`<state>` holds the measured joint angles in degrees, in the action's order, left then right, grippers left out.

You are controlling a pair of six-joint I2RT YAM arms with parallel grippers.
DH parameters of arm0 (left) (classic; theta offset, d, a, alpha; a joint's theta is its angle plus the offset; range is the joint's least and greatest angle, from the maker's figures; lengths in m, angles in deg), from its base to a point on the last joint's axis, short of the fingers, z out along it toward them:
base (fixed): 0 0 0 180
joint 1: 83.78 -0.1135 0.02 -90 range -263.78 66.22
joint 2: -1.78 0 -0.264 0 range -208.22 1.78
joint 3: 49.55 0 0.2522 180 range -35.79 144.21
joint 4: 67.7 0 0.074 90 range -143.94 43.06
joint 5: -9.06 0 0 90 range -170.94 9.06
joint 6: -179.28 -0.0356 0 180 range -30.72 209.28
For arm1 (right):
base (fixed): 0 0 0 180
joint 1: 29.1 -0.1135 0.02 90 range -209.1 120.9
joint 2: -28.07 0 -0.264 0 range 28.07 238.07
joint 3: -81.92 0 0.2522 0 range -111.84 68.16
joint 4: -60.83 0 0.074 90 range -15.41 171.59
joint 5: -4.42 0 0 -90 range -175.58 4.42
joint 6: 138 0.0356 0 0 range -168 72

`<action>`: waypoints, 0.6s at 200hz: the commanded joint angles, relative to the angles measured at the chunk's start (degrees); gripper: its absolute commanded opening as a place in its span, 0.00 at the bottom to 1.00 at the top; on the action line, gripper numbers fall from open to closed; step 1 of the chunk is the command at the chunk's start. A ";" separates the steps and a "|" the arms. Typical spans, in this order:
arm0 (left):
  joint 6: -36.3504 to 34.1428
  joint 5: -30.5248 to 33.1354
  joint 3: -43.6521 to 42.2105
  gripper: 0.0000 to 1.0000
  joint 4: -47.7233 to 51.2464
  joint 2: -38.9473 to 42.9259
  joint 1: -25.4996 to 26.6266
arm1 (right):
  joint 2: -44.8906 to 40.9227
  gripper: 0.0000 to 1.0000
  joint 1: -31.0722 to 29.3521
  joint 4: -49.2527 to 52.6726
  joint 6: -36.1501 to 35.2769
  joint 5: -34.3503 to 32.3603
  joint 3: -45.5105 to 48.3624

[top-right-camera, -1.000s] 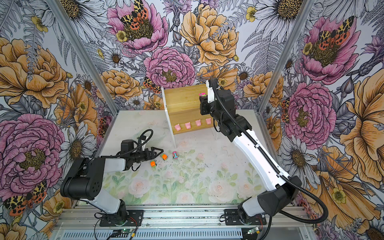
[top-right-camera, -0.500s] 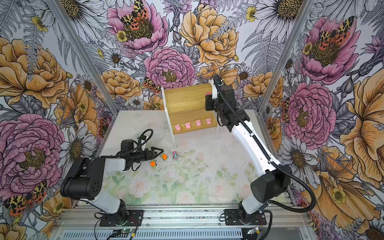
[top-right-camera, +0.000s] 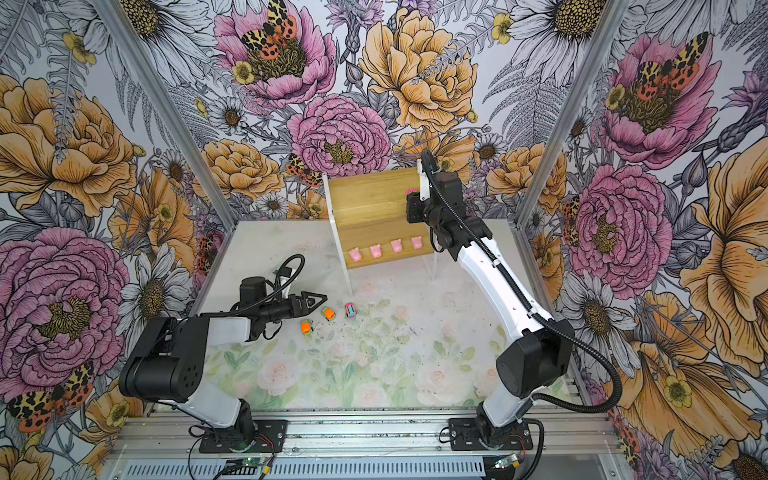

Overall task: Place and organize the plastic toys onto the shelf
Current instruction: 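Lift the truck with the right gripper up onto the upper shelf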

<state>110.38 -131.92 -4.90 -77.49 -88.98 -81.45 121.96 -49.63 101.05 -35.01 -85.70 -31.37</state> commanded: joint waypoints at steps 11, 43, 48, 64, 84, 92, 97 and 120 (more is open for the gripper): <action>1.73 -2.74 -1.44 0.99 -5.94 1.18 -0.22 | -0.11 0.20 0.44 -0.27 0.56 0.21 -0.75; 2.13 -2.87 -1.62 0.99 -6.64 0.81 -0.26 | -0.10 0.21 0.58 -0.24 0.53 0.12 -0.49; 2.18 -2.94 -1.68 0.99 -6.82 0.76 -0.29 | -0.07 0.21 0.53 -0.27 0.57 0.14 -0.40; 2.33 -2.76 -1.80 0.99 -7.20 0.80 -0.28 | -0.05 0.21 0.51 -0.27 0.65 0.12 0.08; 2.43 -2.89 -1.80 0.99 -7.15 0.61 -0.31 | -0.15 0.22 0.51 -0.26 0.71 0.12 0.60; 2.46 -2.68 -1.81 0.99 -7.18 0.54 -0.31 | -0.16 0.23 0.58 -0.27 0.71 0.12 0.78; 2.45 -2.65 -1.76 0.99 -7.17 0.54 -0.30 | -0.22 0.23 0.51 -0.27 0.71 0.14 0.91; 2.63 -2.65 -1.78 0.99 -7.19 0.29 -0.31 | -0.56 0.25 0.52 -0.24 0.68 0.14 1.36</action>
<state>112.96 -133.10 -6.08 -82.96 -88.96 -81.45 121.96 -49.37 101.11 -35.01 -85.70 -31.00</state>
